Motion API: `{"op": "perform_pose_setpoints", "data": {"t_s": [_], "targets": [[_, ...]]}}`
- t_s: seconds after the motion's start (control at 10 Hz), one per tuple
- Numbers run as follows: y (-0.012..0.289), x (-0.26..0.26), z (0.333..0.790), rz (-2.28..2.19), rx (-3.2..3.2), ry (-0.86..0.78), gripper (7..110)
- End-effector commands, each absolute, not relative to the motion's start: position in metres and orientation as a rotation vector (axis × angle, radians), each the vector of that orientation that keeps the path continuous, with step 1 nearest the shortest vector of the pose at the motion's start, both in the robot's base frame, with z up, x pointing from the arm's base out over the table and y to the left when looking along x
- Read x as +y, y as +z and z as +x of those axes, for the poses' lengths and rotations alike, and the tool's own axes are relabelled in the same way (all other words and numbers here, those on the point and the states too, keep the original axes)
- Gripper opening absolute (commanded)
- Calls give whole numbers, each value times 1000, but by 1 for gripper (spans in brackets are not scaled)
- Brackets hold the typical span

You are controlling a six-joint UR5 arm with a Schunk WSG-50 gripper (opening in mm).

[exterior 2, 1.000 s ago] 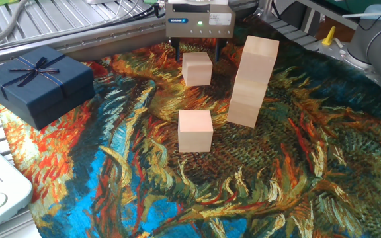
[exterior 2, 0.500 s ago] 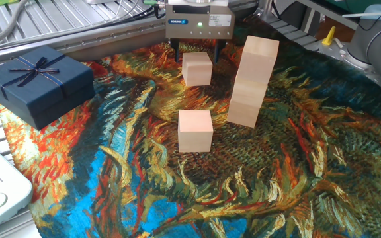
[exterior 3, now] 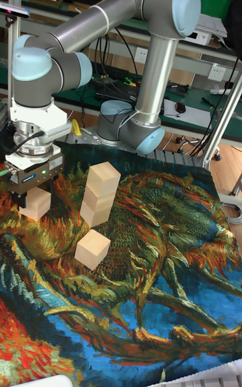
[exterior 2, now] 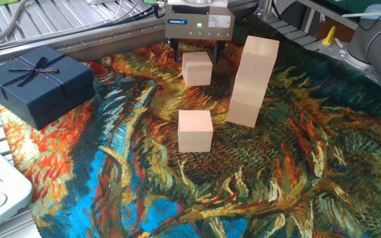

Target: Stack the blocks in a vertical line of five

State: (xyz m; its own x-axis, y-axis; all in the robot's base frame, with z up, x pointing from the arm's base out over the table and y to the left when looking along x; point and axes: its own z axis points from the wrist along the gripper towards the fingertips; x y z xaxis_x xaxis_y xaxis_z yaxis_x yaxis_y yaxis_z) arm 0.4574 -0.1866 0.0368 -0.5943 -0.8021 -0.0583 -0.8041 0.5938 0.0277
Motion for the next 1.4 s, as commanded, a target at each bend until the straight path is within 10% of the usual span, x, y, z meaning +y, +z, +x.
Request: {"op": "perform_pose_setpoints", "data": {"t_s": [0.0, 0.1, 0.6, 0.7, 1.3], "targets": [[38, -197, 459, -1317, 2821, 28, 88], [38, -196, 456, -1316, 2830, 37, 66], [38, -195, 456, -1356, 2808, 45, 66], [37, -197, 456, -1386, 2798, 31, 88], [38, -196, 443, -1587, 2738, 76, 88]]}}
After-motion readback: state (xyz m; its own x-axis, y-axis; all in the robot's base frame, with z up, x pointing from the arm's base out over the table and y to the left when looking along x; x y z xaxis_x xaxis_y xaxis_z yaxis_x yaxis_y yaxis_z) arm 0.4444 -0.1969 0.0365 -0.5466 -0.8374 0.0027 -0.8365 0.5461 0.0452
